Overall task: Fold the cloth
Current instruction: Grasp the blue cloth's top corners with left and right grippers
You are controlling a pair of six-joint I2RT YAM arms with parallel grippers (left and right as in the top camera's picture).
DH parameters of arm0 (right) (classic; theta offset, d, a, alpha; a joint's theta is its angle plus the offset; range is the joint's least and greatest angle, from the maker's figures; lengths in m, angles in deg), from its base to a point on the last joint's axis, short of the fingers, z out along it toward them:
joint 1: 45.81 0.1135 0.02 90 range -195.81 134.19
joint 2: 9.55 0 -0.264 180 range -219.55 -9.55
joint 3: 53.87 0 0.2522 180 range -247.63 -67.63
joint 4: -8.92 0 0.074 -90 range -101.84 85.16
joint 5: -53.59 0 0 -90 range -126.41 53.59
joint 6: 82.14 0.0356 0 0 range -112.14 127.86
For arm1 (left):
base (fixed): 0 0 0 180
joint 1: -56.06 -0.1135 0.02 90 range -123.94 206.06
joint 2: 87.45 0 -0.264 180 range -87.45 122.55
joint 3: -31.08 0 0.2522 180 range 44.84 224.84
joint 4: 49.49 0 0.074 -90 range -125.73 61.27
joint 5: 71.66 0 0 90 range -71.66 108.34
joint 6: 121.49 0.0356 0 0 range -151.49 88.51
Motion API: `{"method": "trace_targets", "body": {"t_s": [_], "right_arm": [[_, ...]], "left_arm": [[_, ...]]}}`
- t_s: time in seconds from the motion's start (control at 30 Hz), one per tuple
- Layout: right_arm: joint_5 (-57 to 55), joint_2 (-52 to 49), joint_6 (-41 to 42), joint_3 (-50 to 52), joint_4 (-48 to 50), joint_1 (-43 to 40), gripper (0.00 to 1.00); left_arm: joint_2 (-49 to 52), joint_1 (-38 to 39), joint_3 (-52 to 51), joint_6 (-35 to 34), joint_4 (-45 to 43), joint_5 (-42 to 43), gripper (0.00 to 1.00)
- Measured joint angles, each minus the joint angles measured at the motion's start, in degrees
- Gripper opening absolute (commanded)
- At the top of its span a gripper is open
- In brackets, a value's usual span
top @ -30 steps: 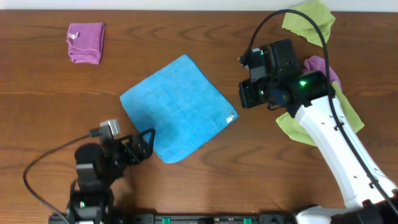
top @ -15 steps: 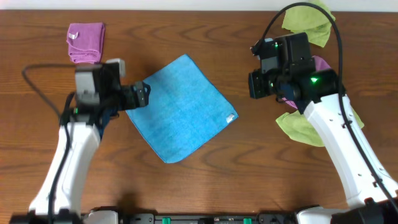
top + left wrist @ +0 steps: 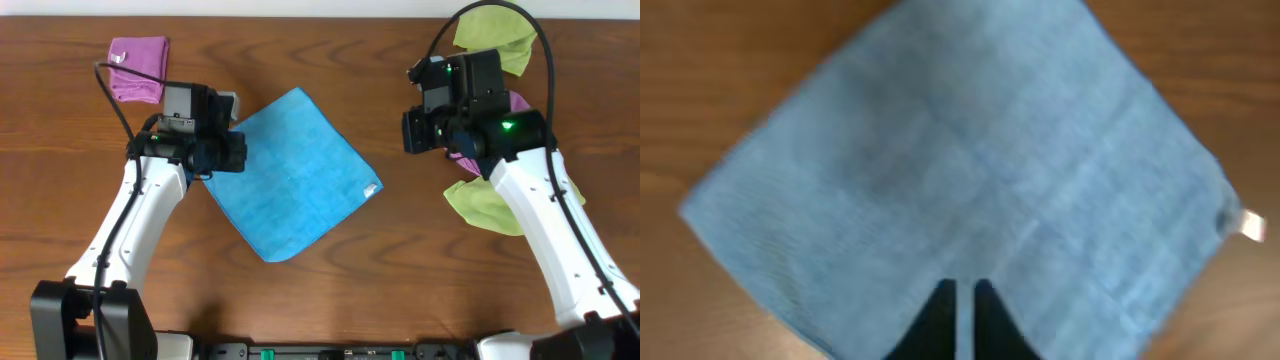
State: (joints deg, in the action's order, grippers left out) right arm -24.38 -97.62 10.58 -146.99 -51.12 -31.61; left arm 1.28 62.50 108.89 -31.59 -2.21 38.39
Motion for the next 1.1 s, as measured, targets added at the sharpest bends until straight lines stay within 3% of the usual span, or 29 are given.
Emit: {"method": "trace_targets", "body": {"t_s": [0.1, 0.3, 0.43, 0.63, 1.1], "right_arm": [[0.00, -1.99, -0.39, 0.00, 0.09, 0.00, 0.01], [3.02, -7.15, -0.46, 0.00, 0.11, 0.00, 0.01], [4.68, -10.56, -1.88, 0.00, 0.11, 0.44, 0.01], [5.42, -17.16, -3.87, 0.00, 0.76, 2.80, 0.01], [5.57, -26.67, -6.16, 0.00, 0.90, 7.21, 0.01]], "left_arm": [[0.00, 0.11, 0.00, -2.08, 0.70, -0.31, 0.06], [1.09, 0.04, -0.07, -7.28, -1.36, -10.91, 0.06], [5.99, 0.11, -0.09, -9.35, -2.80, -13.51, 0.06], [12.79, 0.11, -0.72, -11.80, -3.72, -16.92, 0.05], [17.81, 0.11, -0.79, -13.64, -7.98, -23.30, 0.06]]}}
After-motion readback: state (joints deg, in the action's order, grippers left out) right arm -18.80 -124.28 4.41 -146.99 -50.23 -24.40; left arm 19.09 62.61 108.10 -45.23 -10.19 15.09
